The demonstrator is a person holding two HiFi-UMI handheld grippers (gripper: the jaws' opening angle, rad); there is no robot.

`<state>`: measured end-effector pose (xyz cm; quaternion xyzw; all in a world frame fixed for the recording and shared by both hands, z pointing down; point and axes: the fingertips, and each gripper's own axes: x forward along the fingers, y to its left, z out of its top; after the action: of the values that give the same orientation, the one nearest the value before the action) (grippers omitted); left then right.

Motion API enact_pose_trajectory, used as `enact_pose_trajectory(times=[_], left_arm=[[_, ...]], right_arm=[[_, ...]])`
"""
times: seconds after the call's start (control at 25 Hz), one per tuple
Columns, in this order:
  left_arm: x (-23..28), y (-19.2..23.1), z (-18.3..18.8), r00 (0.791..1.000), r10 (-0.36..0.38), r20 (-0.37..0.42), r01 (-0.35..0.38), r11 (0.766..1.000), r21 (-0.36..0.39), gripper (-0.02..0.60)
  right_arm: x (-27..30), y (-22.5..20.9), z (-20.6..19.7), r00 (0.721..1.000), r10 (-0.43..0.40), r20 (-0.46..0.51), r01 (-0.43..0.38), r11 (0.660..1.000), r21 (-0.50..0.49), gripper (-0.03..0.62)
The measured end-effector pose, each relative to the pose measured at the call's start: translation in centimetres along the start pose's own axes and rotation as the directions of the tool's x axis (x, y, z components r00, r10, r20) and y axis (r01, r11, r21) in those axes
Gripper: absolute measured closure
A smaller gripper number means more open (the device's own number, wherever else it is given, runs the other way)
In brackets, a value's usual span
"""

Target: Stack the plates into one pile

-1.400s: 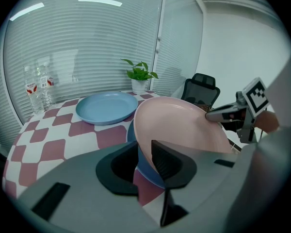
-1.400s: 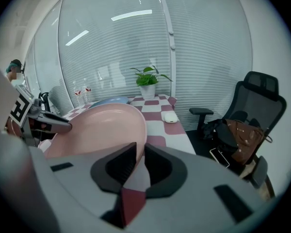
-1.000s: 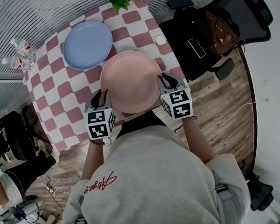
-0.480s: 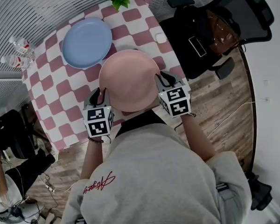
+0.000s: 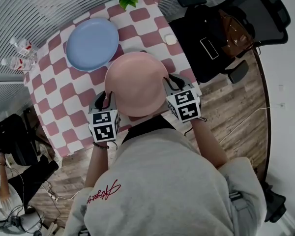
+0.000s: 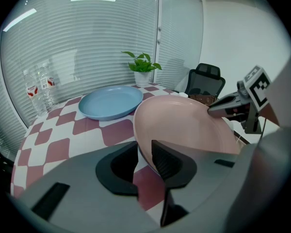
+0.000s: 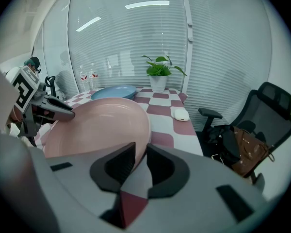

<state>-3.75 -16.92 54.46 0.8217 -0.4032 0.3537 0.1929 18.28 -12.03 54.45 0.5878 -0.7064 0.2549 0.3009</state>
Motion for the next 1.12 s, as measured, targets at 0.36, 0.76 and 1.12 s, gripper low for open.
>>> enact_pose_trajectory(times=[0.36,0.76,1.12], left_arm=[[0.44,0.02,-0.47,1.000,-0.004,-0.025,0.004,1.000,-0.005,0.482],[0.72,0.11,-0.55,1.000,0.014,-0.027,-0.015,1.000,-0.004,0.482],[0.79,0.06,-0.41,0.999,-0.030,0.026,0.032,0.999,-0.042,0.480]], right_arm=[[0.39,0.01,0.07,1.000,0.008,-0.019,-0.008,1.000,-0.015,0.522],[0.73,-0.12,-0.08,1.000,0.021,-0.023,-0.022,0.999,-0.043,0.516],[0.77,-0.03,0.15,0.997,0.076,0.013,-0.075,0.995,-0.061,0.506]])
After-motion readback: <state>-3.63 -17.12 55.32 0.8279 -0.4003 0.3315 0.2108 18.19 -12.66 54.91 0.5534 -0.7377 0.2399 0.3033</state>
